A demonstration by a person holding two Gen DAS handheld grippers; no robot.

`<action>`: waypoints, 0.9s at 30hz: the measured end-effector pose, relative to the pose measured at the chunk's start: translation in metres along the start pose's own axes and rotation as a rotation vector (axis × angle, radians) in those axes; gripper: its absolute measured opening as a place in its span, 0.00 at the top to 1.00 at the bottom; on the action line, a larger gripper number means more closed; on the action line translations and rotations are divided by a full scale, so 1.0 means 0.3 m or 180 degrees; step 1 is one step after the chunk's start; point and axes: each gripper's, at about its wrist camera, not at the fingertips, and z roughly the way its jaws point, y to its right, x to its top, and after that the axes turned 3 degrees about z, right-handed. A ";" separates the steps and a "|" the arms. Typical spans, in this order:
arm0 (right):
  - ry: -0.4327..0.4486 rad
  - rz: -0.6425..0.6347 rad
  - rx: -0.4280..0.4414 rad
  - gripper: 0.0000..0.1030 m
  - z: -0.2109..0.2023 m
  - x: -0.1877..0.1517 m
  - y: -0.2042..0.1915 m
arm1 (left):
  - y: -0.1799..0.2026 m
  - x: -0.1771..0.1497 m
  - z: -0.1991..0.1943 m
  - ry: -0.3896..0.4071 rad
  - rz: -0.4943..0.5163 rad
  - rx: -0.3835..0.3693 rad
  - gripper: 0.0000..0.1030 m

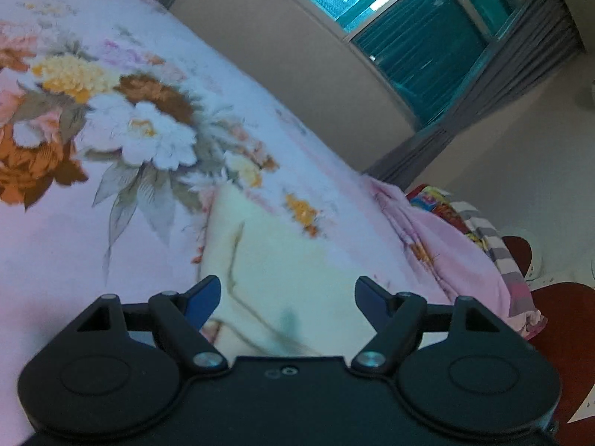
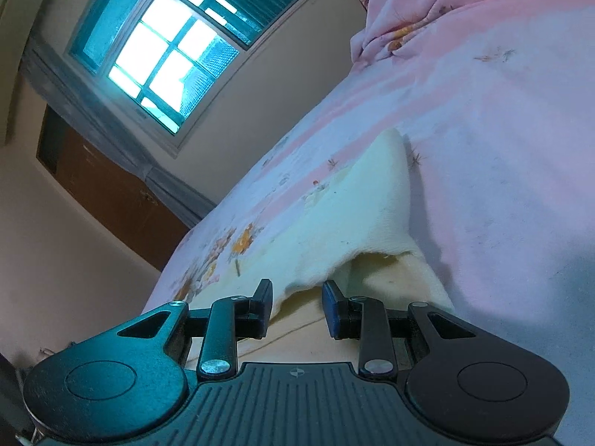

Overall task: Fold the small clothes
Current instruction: 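Grasp the sweater hem with the left gripper while the right gripper grasps the hem too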

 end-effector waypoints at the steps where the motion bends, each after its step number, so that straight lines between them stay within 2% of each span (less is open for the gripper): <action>1: 0.0016 0.0000 0.0003 0.71 -0.005 -0.004 0.000 | 0.009 0.004 0.005 -0.0027 -0.0002 -0.0069 0.26; 4: 0.0091 0.0033 0.0010 0.71 -0.009 -0.007 0.002 | 0.022 -0.002 0.037 -0.0108 0.0050 -0.0048 0.26; 7: 0.0101 0.0060 0.0017 0.71 -0.014 -0.001 0.006 | -0.012 -0.008 0.098 -0.0218 -0.0080 0.0000 0.27; 8: 0.0106 0.0055 0.0018 0.71 -0.017 0.001 0.006 | -0.026 -0.008 0.115 -0.0248 -0.0124 0.0025 0.31; 9: 0.0111 0.0052 0.0022 0.71 -0.019 0.004 0.006 | -0.040 -0.007 0.129 -0.0278 -0.0185 0.0015 0.40; 10: 0.0118 0.0050 0.0027 0.71 -0.021 0.007 0.007 | -0.055 -0.005 0.153 -0.0346 -0.0268 -0.0037 0.71; 11: 0.0132 0.0050 0.0030 0.71 -0.026 0.009 0.009 | -0.068 -0.005 0.171 -0.0416 -0.0356 -0.0062 0.89; 13: 0.0149 0.0053 0.0016 0.71 -0.031 0.015 0.016 | -0.083 -0.010 0.208 -0.0462 -0.0412 -0.0089 0.90; 14: 0.0140 0.0050 0.0007 0.71 -0.032 0.017 0.019 | -0.081 -0.011 0.224 -0.0479 -0.0371 -0.0073 0.99; 15: 0.0133 0.0044 -0.0005 0.71 -0.034 0.020 0.021 | -0.073 -0.008 0.231 -0.0482 -0.0344 -0.0063 1.00; 17: 0.0111 -0.0029 0.0002 0.71 -0.039 0.020 0.014 | -0.033 0.014 0.215 -0.0370 -0.0209 -0.0196 1.00; 21: -0.0055 -0.0431 0.0035 0.72 -0.015 -0.005 -0.042 | 0.075 0.075 0.187 -0.0270 0.0012 -0.0401 1.00; 24: -0.0340 -0.0689 0.0002 0.71 0.060 -0.036 -0.093 | 0.166 0.126 0.165 -0.0198 0.0133 -0.0563 1.00; 27: -0.0418 -0.0914 -0.0104 0.71 0.140 -0.050 -0.134 | 0.251 0.170 0.140 -0.0118 0.0223 -0.0690 1.00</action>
